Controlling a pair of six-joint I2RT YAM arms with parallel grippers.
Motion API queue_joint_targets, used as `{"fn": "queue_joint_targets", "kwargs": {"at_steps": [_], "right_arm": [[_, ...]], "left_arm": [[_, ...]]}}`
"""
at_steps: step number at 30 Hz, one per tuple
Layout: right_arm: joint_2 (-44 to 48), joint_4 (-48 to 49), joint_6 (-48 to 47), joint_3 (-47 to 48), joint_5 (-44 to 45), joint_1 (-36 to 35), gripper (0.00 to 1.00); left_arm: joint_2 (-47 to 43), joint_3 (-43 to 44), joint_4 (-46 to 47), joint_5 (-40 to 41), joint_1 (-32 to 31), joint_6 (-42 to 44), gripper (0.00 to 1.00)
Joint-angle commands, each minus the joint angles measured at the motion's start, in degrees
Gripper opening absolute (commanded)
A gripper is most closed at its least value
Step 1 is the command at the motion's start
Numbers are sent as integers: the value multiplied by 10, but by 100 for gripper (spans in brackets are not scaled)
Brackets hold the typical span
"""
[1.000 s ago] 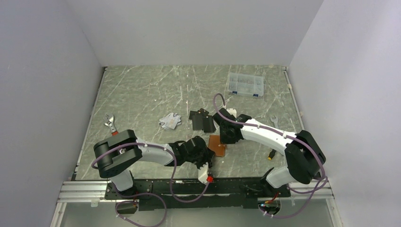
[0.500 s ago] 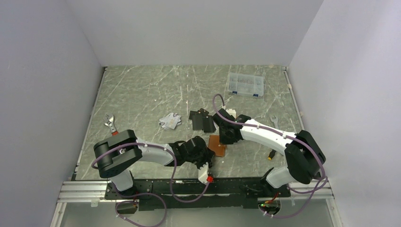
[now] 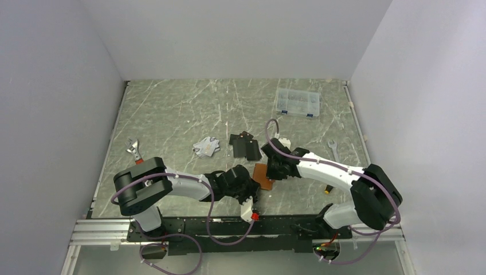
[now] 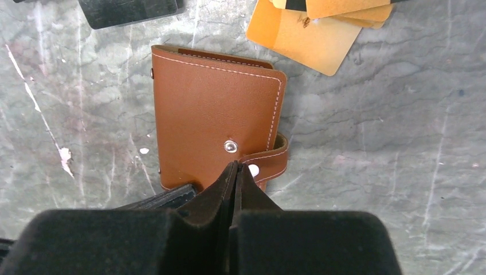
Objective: Put the credit cards into the card holder
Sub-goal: Close the card holder at the center of the board.
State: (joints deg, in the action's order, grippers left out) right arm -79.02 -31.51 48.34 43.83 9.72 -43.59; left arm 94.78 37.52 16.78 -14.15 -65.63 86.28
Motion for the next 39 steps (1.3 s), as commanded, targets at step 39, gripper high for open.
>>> {"fn": "queue_joint_targets", "kwargs": {"at_steps": [39], "right_arm": [[36, 140, 115, -96, 7, 8, 0]], "left_arm": [[-14, -1, -1, 5, -4, -9, 0]]}}
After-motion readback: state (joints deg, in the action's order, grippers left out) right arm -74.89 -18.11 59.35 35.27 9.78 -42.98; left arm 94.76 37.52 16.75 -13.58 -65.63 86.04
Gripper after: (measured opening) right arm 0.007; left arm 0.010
